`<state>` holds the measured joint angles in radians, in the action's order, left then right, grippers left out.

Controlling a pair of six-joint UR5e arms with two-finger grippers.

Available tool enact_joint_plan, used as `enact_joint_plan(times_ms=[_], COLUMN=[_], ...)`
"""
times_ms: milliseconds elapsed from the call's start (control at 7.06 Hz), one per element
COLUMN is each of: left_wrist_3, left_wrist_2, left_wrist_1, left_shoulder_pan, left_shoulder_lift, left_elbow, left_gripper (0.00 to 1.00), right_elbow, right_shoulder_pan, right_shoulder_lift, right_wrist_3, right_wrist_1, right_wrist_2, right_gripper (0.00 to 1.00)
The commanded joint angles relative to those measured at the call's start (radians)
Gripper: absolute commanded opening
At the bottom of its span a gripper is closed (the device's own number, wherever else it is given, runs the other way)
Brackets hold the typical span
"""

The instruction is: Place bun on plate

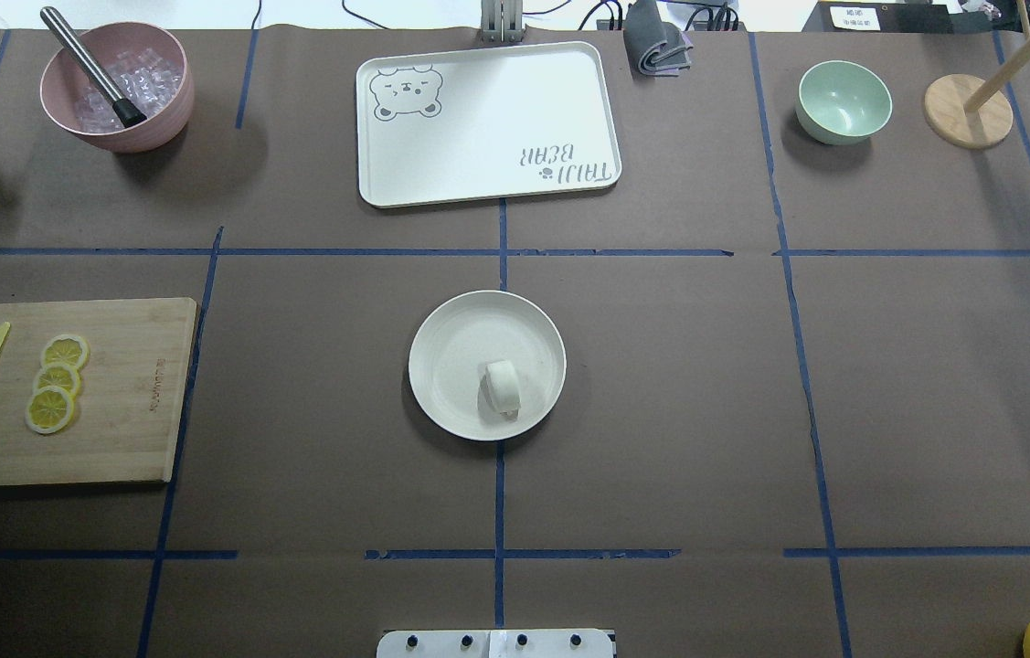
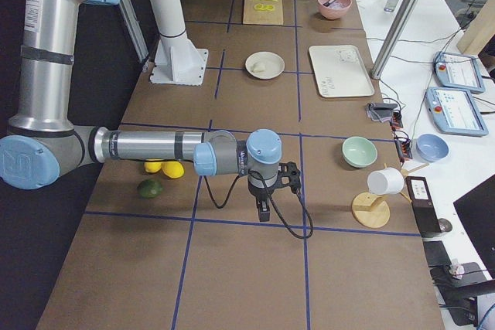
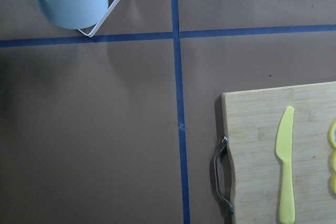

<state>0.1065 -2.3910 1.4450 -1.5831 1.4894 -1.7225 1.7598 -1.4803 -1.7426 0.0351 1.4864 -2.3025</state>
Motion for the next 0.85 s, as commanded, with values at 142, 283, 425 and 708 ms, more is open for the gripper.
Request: enact_joint_plan(times_ms=[142, 283, 425, 708], left_wrist_3=[-0.002, -0.002, -0.004, -0.004], left_wrist_2=[0.033, 0.033, 0.033, 0.033], left_wrist_1=[0.000, 0.000, -0.002, -0.002], left_shoulder_pan=[0.000, 0.000, 0.000, 0.000], left_shoulder_lift=[0.000, 0.000, -0.001, -0.001], left_elbow=[0.000, 0.000, 0.000, 0.000], left_gripper=[1.00, 1.00, 1.00, 1.00], right_elbow=[0.004, 0.004, 0.006, 0.009], right_shoulder_pan=[0.000, 0.000, 0.000, 0.000], right_shoulder_lift=[0.002, 0.000, 0.002, 0.002], right_wrist_3=[-0.001, -0.001, -0.003, -0.024], right_wrist_1=[0.000, 0.000, 0.000, 0.000], right_wrist_2=[-0.002, -0.002, -0.002, -0.005], right_gripper=[1.00, 1.00, 1.00, 1.00])
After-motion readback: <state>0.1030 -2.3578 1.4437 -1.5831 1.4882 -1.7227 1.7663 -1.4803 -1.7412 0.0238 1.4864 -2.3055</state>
